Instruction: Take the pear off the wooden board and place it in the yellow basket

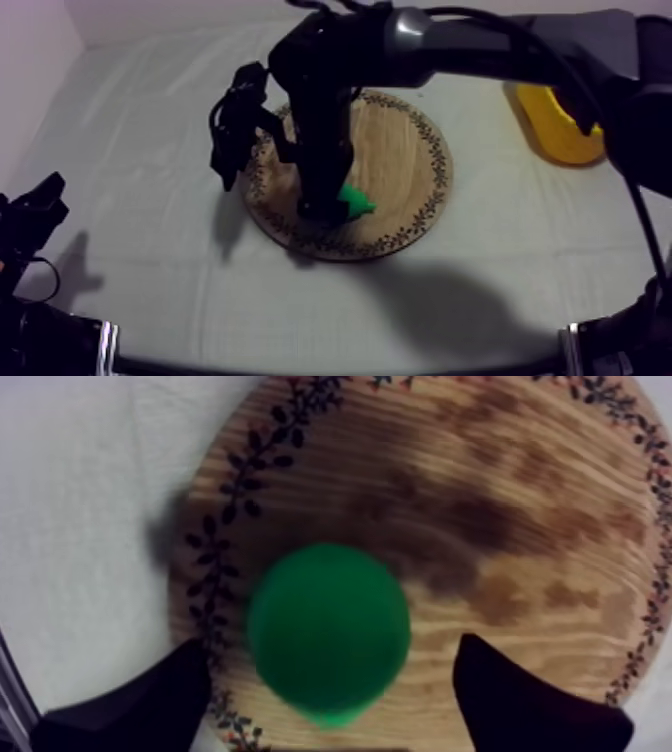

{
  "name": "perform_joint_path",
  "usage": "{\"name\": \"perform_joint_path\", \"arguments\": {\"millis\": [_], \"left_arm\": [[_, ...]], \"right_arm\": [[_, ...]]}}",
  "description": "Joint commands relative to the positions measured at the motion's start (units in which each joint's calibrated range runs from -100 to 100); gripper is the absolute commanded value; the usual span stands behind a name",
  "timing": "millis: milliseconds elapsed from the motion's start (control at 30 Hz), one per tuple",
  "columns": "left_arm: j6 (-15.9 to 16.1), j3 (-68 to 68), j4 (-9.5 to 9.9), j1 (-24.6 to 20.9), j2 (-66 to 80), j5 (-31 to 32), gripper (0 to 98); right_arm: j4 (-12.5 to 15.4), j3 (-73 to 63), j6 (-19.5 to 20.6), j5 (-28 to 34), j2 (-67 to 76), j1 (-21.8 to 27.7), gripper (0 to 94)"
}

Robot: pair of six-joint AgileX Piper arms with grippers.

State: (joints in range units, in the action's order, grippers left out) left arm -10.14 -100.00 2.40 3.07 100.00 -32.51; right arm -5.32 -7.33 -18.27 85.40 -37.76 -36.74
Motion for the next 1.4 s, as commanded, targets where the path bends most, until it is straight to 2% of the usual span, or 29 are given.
{"name": "perform_joint_path", "arguments": {"millis": [0,200,400,567,767,967,1167,1367], "left_arm": [[0.0,0.0,0.02,0.0,0.0,0.0,0.1],[0.0,0.0,0.02,0.0,0.0,0.0,0.1],[0.0,0.0,0.02,0.0,0.0,0.0,0.1],[0.0,0.0,0.02,0.0,0.0,0.0,0.1],[0.0,0.0,0.02,0.0,0.0,0.0,0.1],[0.0,0.0,0.02,0.0,0.0,0.0,0.1],[0.0,0.0,0.02,0.0,0.0,0.0,0.1],[0.0,0.0,0.02,0.0,0.0,0.0,0.1]], "right_arm": [[0.0,-0.7,0.1,-0.1,-1.8,0.2,75.5],[-0.2,-2.2,0.1,-0.6,-5.7,0.6,69.4],[0.1,-2.7,-0.6,-1.6,-7.1,0.8,52.3],[0.5,-2.8,-1.3,-1.5,-6.6,0.7,44.4],[-0.1,-2.0,-1.3,-0.5,-2.8,1.0,42.4],[-2.5,-1.9,-1.2,0.8,6.4,3.4,44.1],[-6.0,-3.2,-0.7,1.7,16.0,8.0,45.4],[-8.9,-4.8,2.9,2.1,22.8,14.3,46.4]]}}
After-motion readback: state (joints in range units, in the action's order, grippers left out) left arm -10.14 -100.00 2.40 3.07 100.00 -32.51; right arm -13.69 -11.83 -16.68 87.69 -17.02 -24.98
